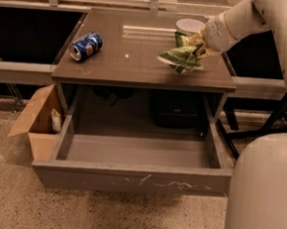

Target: Pick green jalapeno chip bag from top drawer and place on counter

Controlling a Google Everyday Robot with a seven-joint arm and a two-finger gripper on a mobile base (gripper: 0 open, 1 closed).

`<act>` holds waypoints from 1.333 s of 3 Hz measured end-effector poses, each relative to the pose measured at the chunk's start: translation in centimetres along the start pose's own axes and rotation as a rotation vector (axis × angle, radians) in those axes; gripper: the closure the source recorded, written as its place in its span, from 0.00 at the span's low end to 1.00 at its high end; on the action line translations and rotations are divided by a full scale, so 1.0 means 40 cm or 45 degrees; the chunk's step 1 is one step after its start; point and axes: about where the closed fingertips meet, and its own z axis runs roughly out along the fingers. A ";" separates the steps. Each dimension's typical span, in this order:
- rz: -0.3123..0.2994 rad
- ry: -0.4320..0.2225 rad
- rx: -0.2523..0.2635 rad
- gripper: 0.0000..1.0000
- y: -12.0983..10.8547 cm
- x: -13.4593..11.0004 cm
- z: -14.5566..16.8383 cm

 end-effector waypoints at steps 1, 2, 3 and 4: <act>0.033 -0.007 -0.005 0.58 -0.007 0.030 0.024; 0.049 -0.007 -0.006 0.35 -0.010 0.048 0.036; 0.067 -0.004 0.004 0.13 -0.008 0.063 0.032; 0.071 0.027 0.037 0.00 -0.014 0.079 -0.010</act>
Offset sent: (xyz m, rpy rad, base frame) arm 0.0463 -0.0195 0.0037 0.0160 0.0340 -0.0389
